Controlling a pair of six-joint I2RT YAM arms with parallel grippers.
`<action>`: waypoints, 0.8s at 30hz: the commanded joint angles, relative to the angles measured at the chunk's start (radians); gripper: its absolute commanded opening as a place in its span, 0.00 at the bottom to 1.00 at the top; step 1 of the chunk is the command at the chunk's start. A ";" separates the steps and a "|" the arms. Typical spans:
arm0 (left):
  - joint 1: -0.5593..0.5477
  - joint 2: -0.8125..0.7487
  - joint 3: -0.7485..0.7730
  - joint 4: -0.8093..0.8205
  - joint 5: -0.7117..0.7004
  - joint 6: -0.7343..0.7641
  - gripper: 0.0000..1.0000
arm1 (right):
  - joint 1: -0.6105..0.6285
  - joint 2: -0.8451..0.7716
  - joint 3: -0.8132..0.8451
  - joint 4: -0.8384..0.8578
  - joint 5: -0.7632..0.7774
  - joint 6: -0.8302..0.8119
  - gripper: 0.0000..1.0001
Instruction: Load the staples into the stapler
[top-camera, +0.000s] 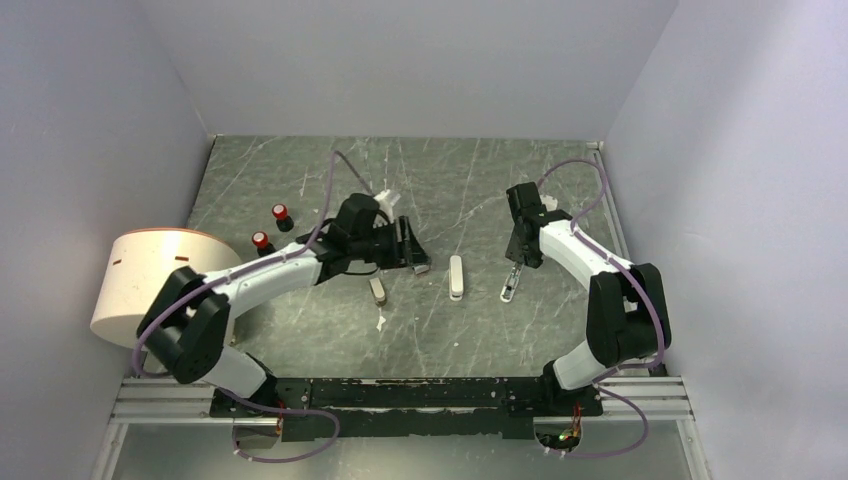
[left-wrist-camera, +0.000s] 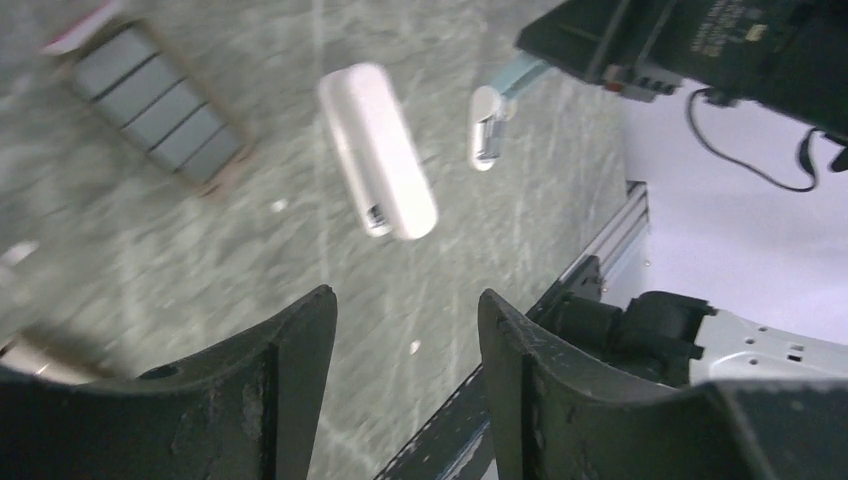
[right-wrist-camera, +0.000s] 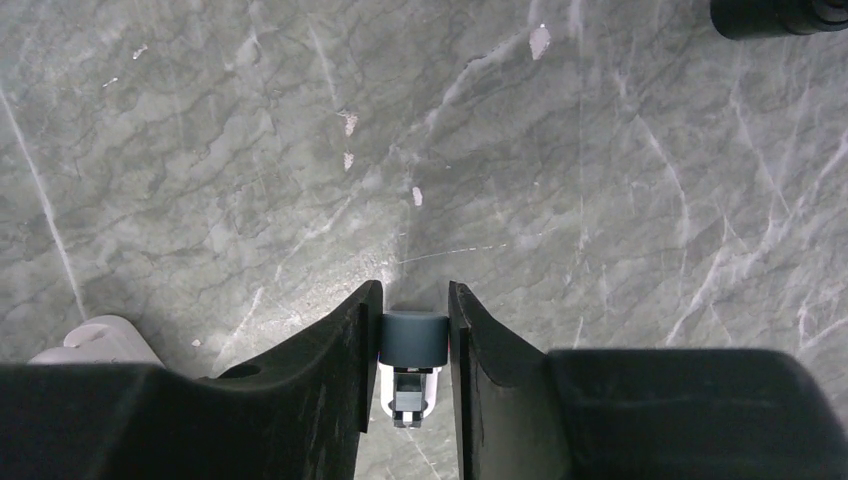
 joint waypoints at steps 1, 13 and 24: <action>-0.077 0.094 0.122 0.099 0.004 -0.038 0.58 | -0.005 -0.014 -0.014 0.018 -0.041 -0.007 0.32; -0.208 0.443 0.447 0.051 -0.009 -0.033 0.42 | -0.005 -0.087 -0.060 0.075 -0.097 0.004 0.25; -0.272 0.704 0.594 0.023 0.044 0.061 0.31 | -0.005 -0.090 -0.074 0.127 -0.146 0.000 0.23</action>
